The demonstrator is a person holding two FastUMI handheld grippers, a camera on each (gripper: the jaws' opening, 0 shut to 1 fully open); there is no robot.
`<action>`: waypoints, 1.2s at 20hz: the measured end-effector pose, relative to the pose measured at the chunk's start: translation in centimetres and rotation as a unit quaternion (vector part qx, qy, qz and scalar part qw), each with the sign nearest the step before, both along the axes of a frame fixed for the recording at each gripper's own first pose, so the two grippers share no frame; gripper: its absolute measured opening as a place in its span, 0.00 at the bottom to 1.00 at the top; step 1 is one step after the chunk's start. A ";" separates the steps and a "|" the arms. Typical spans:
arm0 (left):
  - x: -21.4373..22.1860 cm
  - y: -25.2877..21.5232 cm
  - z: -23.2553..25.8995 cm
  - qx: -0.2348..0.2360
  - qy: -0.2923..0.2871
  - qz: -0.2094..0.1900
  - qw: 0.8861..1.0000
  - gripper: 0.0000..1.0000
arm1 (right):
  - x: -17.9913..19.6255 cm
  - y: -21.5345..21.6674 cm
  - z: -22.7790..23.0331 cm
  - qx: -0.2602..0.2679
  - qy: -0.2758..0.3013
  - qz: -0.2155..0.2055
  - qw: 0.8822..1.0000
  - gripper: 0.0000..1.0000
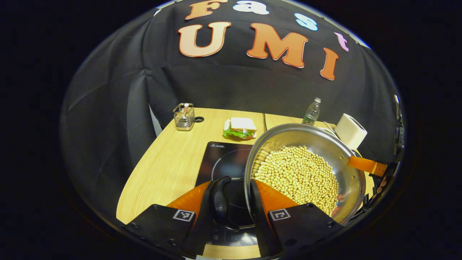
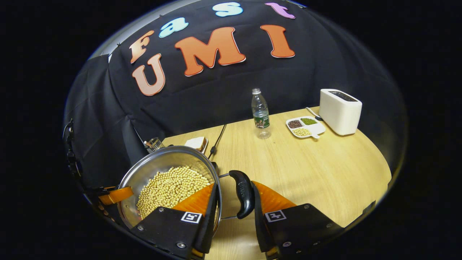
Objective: First push the handle of the pot to place it horizontally, then grasp the pot with both hands and set it on the induction cooktop.
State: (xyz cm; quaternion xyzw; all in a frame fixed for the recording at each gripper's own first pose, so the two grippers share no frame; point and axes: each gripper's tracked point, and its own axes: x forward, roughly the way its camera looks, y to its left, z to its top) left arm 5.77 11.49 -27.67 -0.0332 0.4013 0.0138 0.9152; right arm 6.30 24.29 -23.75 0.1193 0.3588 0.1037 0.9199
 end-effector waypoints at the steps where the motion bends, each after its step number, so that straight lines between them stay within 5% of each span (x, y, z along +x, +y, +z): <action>1: -0.2 0.6 -0.5 0.000 0.004 0.004 1.000 0.61 | 0.2 0.8 -0.4 0.000 0.004 0.004 1.000 0.49; 17: 3.0 6.0 -6.6 -0.001 0.038 0.017 0.999 0.63 | 2.4 6.5 -5.5 -0.002 0.053 0.019 0.998 0.52; 19: 3.9 6.4 -5.0 0.002 -0.002 0.024 1.000 0.67 | 2.3 6.5 -5.1 0.009 0.051 0.023 0.998 0.54; 21: 4.9 7.6 -1.3 0.044 -0.063 0.035 0.996 0.73 | 3.0 5.2 -3.3 0.007 0.019 0.015 1.000 0.59; 23: 4.9 7.0 2.5 0.063 -0.113 0.039 0.991 0.96 | 3.4 2.9 -0.8 0.006 -0.012 0.000 1.000 0.73; 24: 4.8 6.4 4.7 0.069 -0.137 0.040 0.987 0.96 | 3.4 1.5 0.6 0.004 -0.026 -0.008 1.000 0.89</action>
